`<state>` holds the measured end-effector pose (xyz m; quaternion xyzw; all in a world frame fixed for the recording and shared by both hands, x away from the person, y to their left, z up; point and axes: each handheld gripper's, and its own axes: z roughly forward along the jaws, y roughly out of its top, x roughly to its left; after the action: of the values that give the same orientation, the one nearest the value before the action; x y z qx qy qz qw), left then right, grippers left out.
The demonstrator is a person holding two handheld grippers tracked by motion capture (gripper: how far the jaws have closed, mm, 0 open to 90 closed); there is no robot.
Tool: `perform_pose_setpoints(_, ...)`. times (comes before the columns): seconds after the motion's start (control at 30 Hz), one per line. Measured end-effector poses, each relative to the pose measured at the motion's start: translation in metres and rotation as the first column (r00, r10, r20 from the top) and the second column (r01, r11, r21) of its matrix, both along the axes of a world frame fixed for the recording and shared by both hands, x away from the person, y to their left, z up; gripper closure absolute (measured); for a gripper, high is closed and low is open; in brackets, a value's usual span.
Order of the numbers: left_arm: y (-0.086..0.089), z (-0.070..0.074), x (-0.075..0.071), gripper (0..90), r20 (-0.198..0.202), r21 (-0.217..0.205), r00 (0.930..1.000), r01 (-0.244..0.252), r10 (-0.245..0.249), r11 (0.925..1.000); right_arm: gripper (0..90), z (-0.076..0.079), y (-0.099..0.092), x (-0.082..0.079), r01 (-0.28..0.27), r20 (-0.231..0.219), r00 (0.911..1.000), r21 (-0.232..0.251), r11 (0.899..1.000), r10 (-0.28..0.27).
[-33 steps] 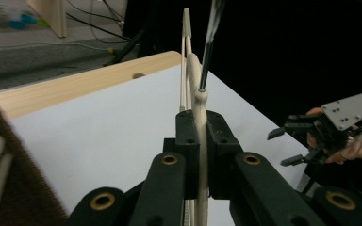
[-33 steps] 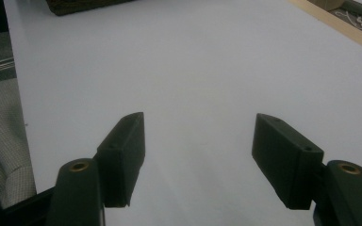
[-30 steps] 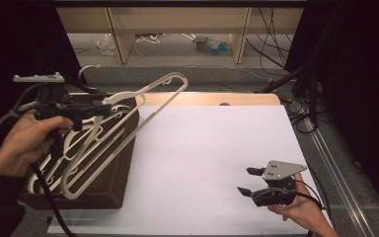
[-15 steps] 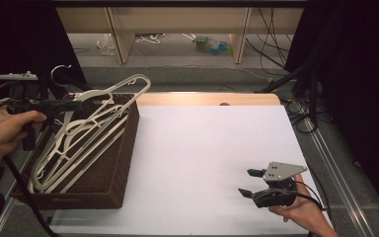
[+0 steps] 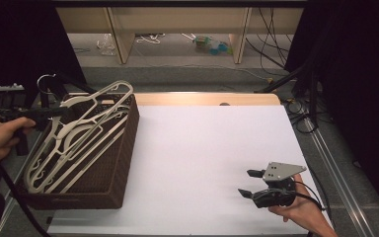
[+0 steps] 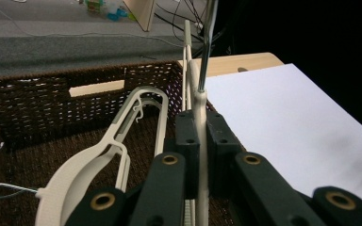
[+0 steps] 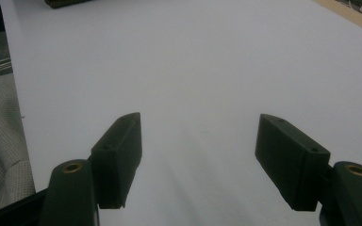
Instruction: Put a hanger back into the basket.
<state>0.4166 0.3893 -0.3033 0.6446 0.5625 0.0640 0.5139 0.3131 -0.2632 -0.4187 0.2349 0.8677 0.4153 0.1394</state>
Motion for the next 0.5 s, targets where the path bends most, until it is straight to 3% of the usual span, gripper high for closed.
perform_pose_setpoints(0.1,0.002,-0.002,0.003,85.4,-0.01,-0.002,0.9999,-0.014,0.014,0.9999,33.4,-0.001,0.001,0.0,-0.003,-0.004,1.0,-0.001,1.0,0.003)
perform_pose_setpoints(0.23,0.005,-0.007,0.007,85.3,-0.001,0.045,0.9999,0.01,-0.01,0.9989,33.4,-0.001,0.001,0.0,-0.006,-0.006,1.0,-0.004,1.0,0.006)
perform_pose_setpoints(0.27,0.003,-0.007,0.006,85.3,-0.03,0.014,0.9995,0.001,-0.001,0.9999,33.4,-0.001,0.001,0.0,-0.01,-0.008,0.9999,-0.005,1.0,0.01)
perform_pose_setpoints(0.33,0.004,-0.01,0.007,85.3,-0.038,0.01,0.9992,0.007,-0.006,0.9999,33.4,-0.001,0.001,-0.001,-0.008,-0.01,0.9999,-0.006,1.0,0.008)
perform_pose_setpoints(0.37,0.007,-0.012,0.008,85.3,-0.027,0.027,0.9992,0.03,-0.03,0.9992,33.4,-0.001,0.001,0.0,-0.01,-0.007,0.9999,-0.005,1.0,0.01)
perform_pose_setpoints(0.4,0.019,-0.017,0.016,85.3,0.07,0.154,0.9885,0.122,-0.134,0.9805,33.4,-0.001,0.001,0.0,-0.009,-0.006,0.9999,-0.004,1.0,0.009)
perform_pose_setpoints(0.43,0.019,-0.019,0.016,85.3,0.07,0.153,0.9883,0.124,-0.136,0.9804,33.4,-0.001,0.001,0.0,-0.007,-0.009,0.9999,-0.002,1.0,0.007)
perform_pose_setpoints(0.47,0.008,-0.019,0.006,85.3,-0.056,0.015,0.9981,0.026,-0.025,0.9996,33.4,-0.001,0.0,0.0,-0.006,-0.008,0.9999,-0.002,1.0,0.006)
perform_pose_setpoints(0.5,0.007,-0.021,0.005,85.3,-0.081,-0.014,0.9966,0.016,-0.017,0.9998,33.4,-0.001,0.0,0.0,-0.007,-0.008,0.9999,-0.003,1.0,0.007)
